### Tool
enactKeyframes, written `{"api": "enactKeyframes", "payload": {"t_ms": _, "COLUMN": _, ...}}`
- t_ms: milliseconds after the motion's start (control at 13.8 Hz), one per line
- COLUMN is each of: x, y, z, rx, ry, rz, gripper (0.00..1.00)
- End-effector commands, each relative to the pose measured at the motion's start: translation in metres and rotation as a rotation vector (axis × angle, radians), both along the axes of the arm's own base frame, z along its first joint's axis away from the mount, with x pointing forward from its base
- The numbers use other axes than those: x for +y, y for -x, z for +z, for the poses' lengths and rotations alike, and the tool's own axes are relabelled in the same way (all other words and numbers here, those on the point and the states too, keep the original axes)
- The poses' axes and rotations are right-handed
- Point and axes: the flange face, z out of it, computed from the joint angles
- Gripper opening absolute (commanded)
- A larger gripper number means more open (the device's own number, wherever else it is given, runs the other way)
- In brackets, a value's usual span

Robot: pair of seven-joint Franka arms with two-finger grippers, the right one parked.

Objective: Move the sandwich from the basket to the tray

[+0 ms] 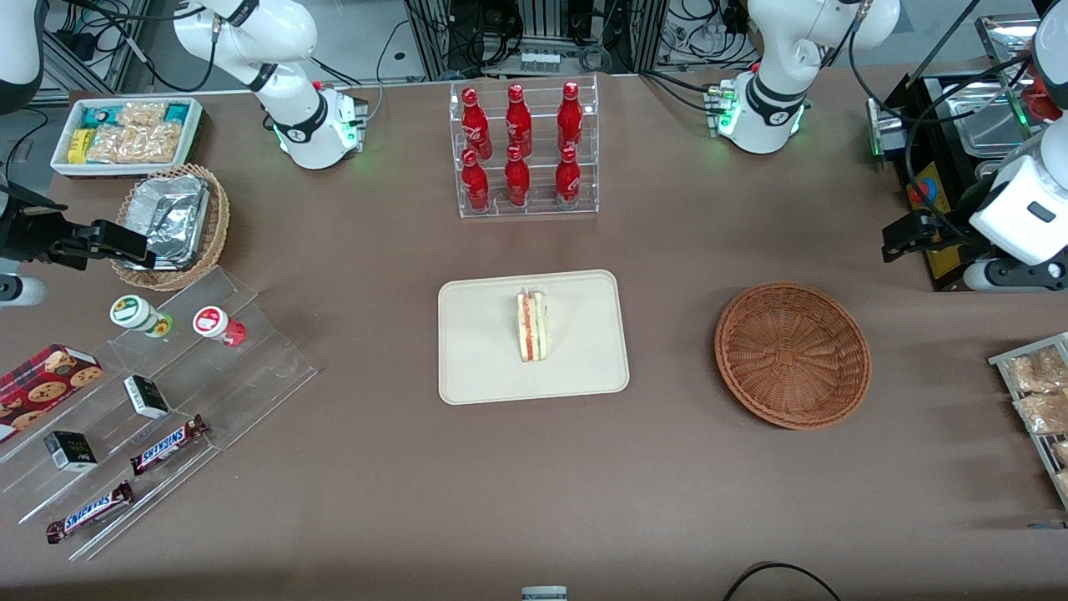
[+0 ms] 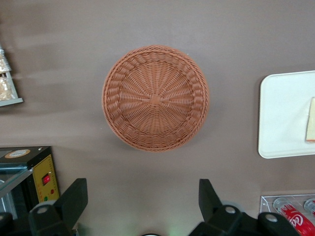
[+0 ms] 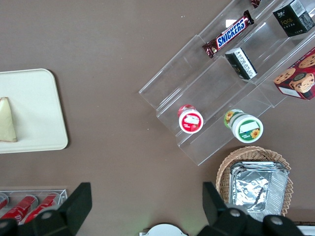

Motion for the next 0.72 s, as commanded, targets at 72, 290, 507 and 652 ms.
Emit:
{"api": "enactKeyframes", "payload": {"t_ms": 72, "x": 0.003, "y": 0.013, "z": 0.019, "rx": -0.022, "ry": 0.023, "rz": -0.018, "gripper": 0.99}}
{"api": "enactKeyframes", "payload": {"t_ms": 290, "x": 0.001, "y": 0.026, "z": 0.020, "rx": -0.022, "ry": -0.010, "rz": -0.026, "gripper": 0.99}}
{"api": "enactKeyframes", "payload": {"t_ms": 507, "x": -0.002, "y": 0.032, "z": 0.021, "rx": -0.019, "ry": -0.021, "rz": -0.033, "gripper": 0.99}}
{"api": "enactKeyframes", "payload": {"t_ms": 652, "x": -0.008, "y": 0.030, "z": 0.021, "rx": -0.018, "ry": -0.018, "rz": -0.041, "gripper": 0.99}}
